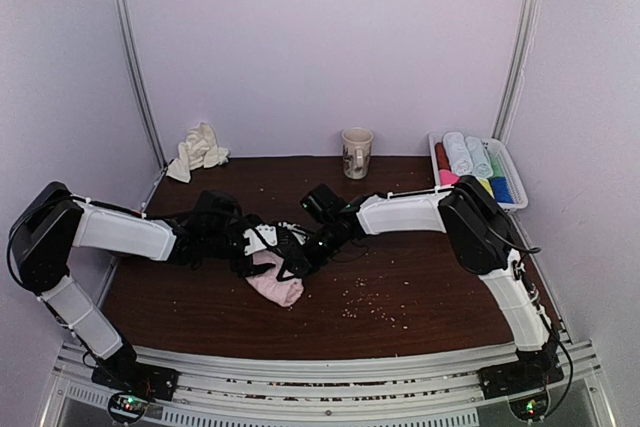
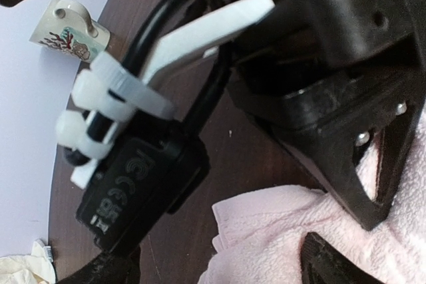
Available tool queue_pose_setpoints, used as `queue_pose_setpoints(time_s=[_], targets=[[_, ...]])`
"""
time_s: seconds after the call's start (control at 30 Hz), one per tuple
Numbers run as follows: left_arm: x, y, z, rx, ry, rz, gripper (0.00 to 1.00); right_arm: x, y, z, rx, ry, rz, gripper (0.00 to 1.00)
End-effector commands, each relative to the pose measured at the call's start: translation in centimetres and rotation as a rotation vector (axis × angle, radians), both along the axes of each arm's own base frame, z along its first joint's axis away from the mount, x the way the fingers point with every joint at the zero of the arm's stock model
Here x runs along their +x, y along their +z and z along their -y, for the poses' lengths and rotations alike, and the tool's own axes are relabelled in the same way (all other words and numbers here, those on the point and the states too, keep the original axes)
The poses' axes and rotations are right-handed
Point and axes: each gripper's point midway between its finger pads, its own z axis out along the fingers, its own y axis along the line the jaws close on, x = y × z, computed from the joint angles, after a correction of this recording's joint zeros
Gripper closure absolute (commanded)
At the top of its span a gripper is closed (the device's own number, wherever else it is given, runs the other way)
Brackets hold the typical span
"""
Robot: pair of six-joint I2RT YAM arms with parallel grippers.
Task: Roll the towels
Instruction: Pick up the towel from the center of the board.
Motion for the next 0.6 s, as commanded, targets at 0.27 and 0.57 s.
queue_pose_setpoints(time_s=[0.27, 0.57], targets=[[1.3, 12.1, -0.7, -0.201, 0.044, 0.14, 0.09, 1.2, 0.8, 0.9, -0.015, -0.078, 0.053, 1.0], [1.8, 15.5, -5.0, -0.233, 0.162, 0.214, 0.08, 4.9, 6.3, 3.6, 0.014, -0.206, 0.2, 1.0]])
